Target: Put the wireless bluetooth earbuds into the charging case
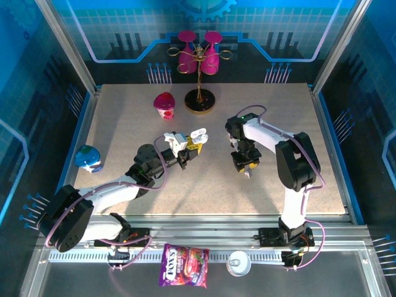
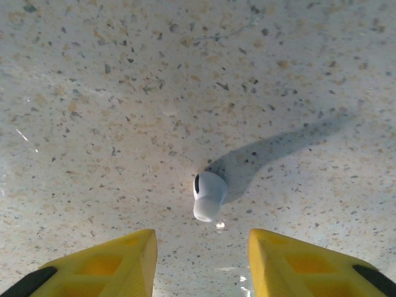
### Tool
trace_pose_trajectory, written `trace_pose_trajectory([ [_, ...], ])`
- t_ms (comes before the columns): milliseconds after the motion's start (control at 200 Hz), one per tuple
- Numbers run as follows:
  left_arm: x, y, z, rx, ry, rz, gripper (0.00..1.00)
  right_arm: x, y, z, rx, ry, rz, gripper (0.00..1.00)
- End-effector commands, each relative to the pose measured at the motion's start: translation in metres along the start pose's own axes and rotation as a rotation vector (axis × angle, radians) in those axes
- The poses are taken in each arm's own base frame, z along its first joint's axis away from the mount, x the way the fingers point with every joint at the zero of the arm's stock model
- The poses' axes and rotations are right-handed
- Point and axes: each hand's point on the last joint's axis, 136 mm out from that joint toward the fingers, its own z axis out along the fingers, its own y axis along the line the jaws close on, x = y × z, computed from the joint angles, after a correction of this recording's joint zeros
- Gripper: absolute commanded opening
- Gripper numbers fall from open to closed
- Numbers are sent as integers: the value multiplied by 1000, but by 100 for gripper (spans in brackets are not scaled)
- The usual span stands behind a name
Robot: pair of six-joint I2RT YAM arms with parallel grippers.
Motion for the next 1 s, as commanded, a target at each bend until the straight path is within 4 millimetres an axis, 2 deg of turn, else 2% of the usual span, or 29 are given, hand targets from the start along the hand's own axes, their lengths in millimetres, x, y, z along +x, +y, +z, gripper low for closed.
trace_pose_trajectory([
  [0,1,-3,-1,20,-10,26,6,3,3,4,21,58,-45,42],
  [345,2,-3,2,27,-7,15,6,-3,-1,31,61,136,-66,38],
  [635,1,-2,4,29,-6,12,6,4,-2,38,62,161,-76,35],
  [795,0,-3,5,36,-8,8,6,6,-5,40,73,159,-81,27],
  [996,-2,-4,5,39,-12,6,6,6,-10,43,105,158,-81,31],
])
